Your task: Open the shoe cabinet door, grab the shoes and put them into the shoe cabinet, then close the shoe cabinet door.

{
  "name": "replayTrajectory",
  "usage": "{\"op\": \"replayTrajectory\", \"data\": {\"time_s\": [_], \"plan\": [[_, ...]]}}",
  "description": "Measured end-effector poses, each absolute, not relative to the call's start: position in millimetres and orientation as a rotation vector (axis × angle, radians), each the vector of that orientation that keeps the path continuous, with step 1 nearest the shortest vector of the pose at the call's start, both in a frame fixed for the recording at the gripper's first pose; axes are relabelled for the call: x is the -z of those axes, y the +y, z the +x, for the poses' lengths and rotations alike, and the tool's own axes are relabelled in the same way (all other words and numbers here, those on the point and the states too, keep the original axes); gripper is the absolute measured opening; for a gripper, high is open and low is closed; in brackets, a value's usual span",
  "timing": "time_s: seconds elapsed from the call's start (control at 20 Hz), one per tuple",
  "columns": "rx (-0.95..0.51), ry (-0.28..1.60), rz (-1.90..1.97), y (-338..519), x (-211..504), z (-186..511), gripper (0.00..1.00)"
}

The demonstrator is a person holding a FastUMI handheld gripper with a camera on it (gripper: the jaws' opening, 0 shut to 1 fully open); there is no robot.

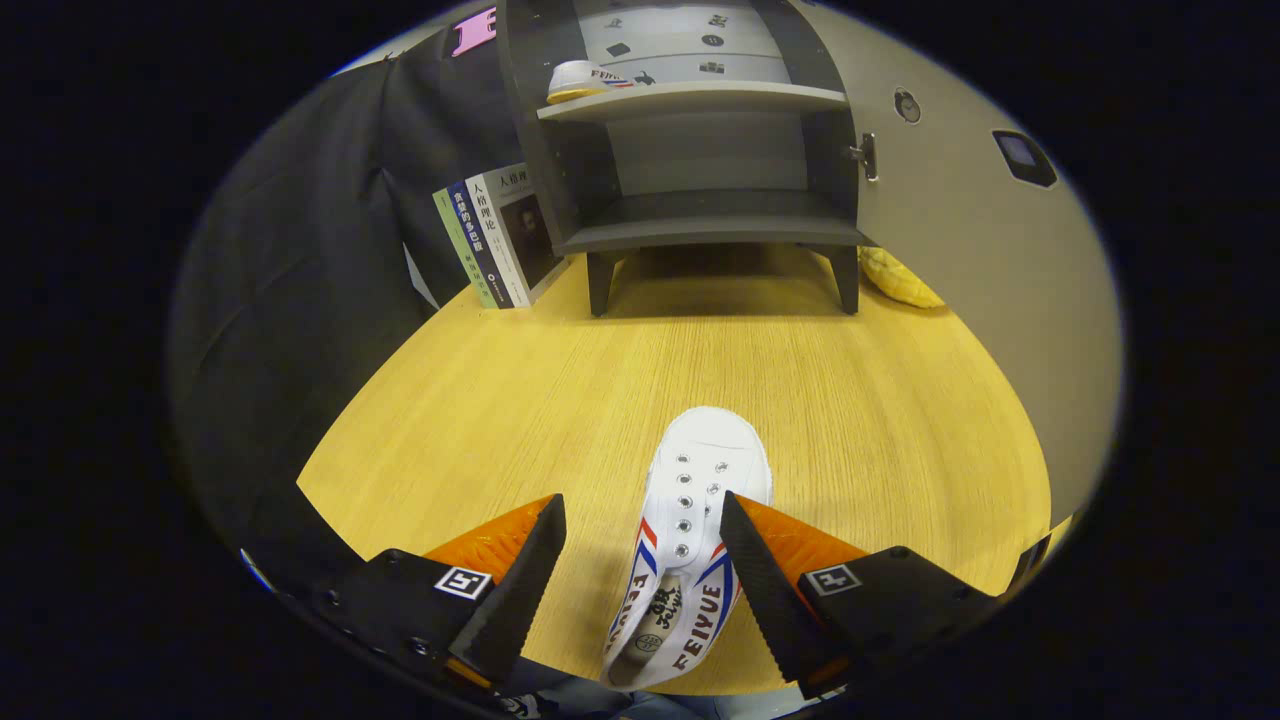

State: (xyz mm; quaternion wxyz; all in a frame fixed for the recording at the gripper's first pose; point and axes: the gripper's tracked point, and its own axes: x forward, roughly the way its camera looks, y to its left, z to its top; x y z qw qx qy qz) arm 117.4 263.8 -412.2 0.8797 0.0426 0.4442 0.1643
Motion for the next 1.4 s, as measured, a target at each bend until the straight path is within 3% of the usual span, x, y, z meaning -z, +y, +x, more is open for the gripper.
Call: {"op": "replayTrajectory", "data": {"time_s": [0.5, 0.65, 0.85, 0.95, 1.0, 1.1, 1.2, 1.4], "plan": [[-0.349, 1.062, 0.081, 278.1, 447.8, 105.9, 0.96], [-0.301, 1.107, 0.021, 265.7, 455.5, 109.1, 0.82], [-0.282, 1.107, -0.052, 259.4, 456.9, 109.7, 0.38], [-0.295, 1.100, -0.079, 257.2, 461.1, 108.2, 0.39], [-0.305, 1.114, -0.085, 260.0, 460.1, 106.2, 0.29], [-0.312, 1.113, -0.063, 263.0, 458.8, 104.7, 0.28], [-0.325, 1.130, -0.018, 266.1, 462.0, 102.2, 0.09], [-0.362, 1.129, 0.047, 266.5, 460.3, 105.4, 0.02]]}}
